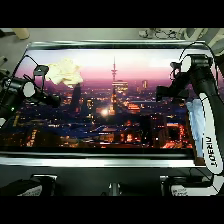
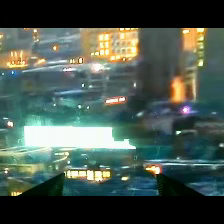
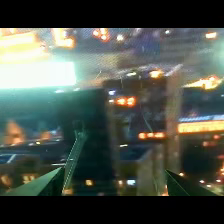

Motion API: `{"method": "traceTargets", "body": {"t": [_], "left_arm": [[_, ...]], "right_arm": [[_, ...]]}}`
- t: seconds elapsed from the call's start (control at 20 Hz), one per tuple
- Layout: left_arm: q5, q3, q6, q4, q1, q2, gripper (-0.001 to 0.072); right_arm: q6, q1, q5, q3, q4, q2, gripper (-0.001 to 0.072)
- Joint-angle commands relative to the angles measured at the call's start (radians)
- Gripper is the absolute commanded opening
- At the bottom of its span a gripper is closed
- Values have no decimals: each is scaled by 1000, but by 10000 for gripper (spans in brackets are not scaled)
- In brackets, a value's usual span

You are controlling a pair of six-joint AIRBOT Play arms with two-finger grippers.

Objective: Fold the shirts.

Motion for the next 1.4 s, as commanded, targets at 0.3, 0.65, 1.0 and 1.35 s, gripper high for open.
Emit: {"method": "traceTargets", "body": {"t": [0.3,0.65,1.0,1.35], "left_arm": [[0,0,0,0,0,0,709],[0,0,0,0,0,0,709],[1,0,-31,-2,-2,-3,709],[433,80,-86,-84,27,-143,710]], "right_arm": [[0,0,0,1,0,-1,694],[0,0,0,1,0,-1,694],[3,0,-29,1,2,-1,693],[3,0,-98,1,8,-1,691]]}}
